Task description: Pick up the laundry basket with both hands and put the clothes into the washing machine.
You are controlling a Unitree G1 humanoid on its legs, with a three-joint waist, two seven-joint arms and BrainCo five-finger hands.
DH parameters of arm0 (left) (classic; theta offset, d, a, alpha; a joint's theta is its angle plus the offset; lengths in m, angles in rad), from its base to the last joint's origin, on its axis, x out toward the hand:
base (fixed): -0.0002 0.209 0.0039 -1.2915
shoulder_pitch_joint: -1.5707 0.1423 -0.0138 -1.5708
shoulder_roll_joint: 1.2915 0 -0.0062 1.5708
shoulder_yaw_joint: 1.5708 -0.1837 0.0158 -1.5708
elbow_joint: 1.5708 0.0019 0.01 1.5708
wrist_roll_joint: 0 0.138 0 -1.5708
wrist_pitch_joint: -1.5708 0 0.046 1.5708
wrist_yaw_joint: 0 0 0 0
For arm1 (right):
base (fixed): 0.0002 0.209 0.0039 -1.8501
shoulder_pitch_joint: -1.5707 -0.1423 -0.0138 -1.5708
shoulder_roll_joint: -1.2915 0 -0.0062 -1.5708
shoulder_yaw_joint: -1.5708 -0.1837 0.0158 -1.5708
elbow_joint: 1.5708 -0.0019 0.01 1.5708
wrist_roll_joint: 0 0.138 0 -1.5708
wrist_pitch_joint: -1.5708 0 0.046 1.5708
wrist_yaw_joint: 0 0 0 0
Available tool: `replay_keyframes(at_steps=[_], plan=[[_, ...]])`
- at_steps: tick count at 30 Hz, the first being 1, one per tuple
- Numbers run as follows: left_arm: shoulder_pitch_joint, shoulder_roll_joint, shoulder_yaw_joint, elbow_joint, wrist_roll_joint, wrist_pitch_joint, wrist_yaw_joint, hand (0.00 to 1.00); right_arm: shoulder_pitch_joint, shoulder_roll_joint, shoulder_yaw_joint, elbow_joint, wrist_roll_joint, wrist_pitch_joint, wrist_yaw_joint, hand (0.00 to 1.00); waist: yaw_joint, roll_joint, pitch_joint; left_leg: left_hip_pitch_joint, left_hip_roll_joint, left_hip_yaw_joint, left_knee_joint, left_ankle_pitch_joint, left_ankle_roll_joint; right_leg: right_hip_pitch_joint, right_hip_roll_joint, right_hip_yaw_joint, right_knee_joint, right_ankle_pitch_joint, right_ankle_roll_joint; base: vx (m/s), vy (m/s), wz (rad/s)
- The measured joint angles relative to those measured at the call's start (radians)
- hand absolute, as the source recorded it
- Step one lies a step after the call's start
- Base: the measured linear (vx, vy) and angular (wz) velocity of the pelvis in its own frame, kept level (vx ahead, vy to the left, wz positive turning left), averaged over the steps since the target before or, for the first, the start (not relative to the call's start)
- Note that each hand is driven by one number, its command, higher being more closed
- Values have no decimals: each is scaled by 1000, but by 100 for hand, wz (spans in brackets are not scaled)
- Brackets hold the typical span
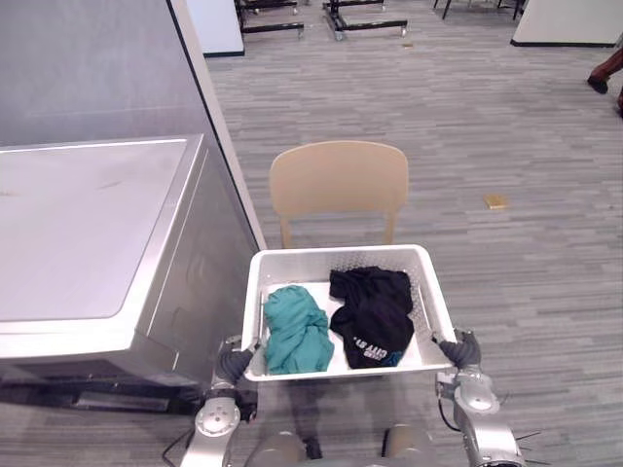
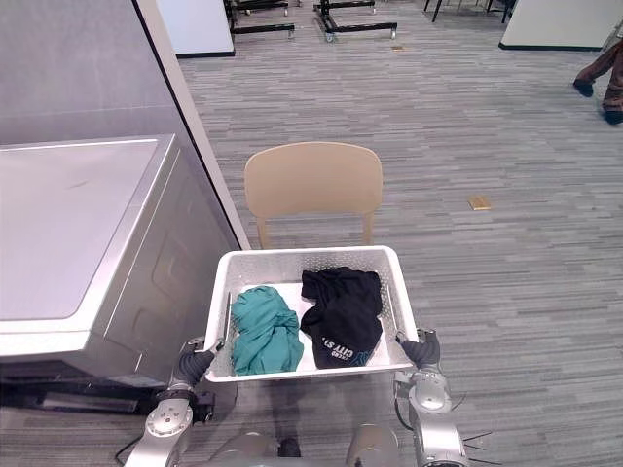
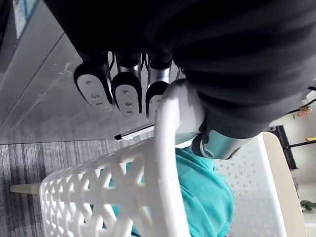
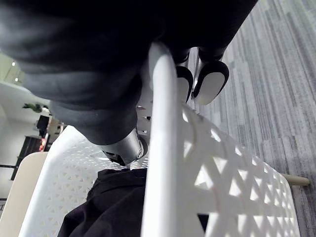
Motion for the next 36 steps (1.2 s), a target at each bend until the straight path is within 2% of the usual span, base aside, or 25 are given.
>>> replay_keyframes(at_steps=[1,2,4,6,9,10,11,13,16,18,22,26,30,36], plan=[[-2,-14,-1,17,0,0,2,100,-5,-12,1,21,0,1,0,100,3,5,-5,-5,16,-3,-4,0,-1,16,13,-9,-44,12,-5,197,-47,-3],[-19,-17,-4,49,0,-1,7,100,-15,-20,4,33,1,1,-2,100,12,22,-10,-30,28,-5,-11,4,-7,17,30,-14,-89,30,-13,184,-68,-11],[-104,-7,-3,121,-1,-2,12,100,-66,-26,4,65,2,-2,-8,100,9,22,10,-82,32,-7,-16,17,-28,-22,36,-22,-117,57,-20,59,-52,4],[-262,12,-2,200,-1,-2,49,100,-185,-25,6,134,5,1,-37,100,3,3,85,-174,33,-22,21,22,-35,-94,31,-42,-121,91,-30,-83,-26,21],[-414,31,5,241,-29,-6,106,100,-290,-24,11,136,29,0,-94,100,8,-22,165,-320,35,-31,106,22,-35,-202,21,-49,-103,122,-38,-202,28,19],[-467,30,11,241,-48,-11,137,0,-327,-26,11,128,40,-2,-115,100,8,-22,184,-383,35,-31,153,22,-36,-246,14,-56,-86,122,-39,-191,37,22],[-494,31,18,241,-54,-12,151,0,-350,-26,11,128,46,-2,-123,0,9,-22,199,-402,35,-31,170,21,-36,-258,13,-59,-78,123,-39,-170,19,21],[-589,34,70,252,-87,-17,195,0,-430,-23,27,126,60,-3,-139,0,26,-14,237,-466,56,-30,240,-5,-35,-301,16,-61,-52,125,-42,-176,30,-1],[-700,40,133,313,-104,-34,245,0,-518,-12,64,126,70,-19,-163,0,32,-5,261,-564,88,-29,299,-33,-6,-385,32,-72,-9,127,-45,-167,13,3],[-737,41,142,327,-108,-34,264,0,-571,-1,74,121,75,-34,-176,0,32,-5,286,-592,97,-23,311,-36,-5,-415,33,-73,6,128,-49,-144,-49,5],[-745,19,180,324,-124,-37,287,0,-584,28,81,78,81,-39,-199,0,34,-6,295,-609,120,-4,318,-37,-4,-431,48,-72,1,140,-66,-111,-73,-9],[-695,-13,195,262,-124,-44,292,0,-510,55,81,-16,85,-48,-202,0,33,-6,295,-601,130,-4,316,-37,-4,-424,56,-76,1,141,-68,-16,-40,-2],[-572,-53,194,170,-124,-58,285,0,-375,70,61,-110,85,-59,-200,0,35,-6,295,-547,132,1,303,-37,-5,-377,57,-77,3,128,-74,47,-4,1],[-424,-53,239,-9,-126,-79,281,0,-243,49,-24,-261,86,-77,-194,0,35,-6,296,-484,125,5,268,-38,-9,-330,50,-81,12,102,-73,32,-9,4]])
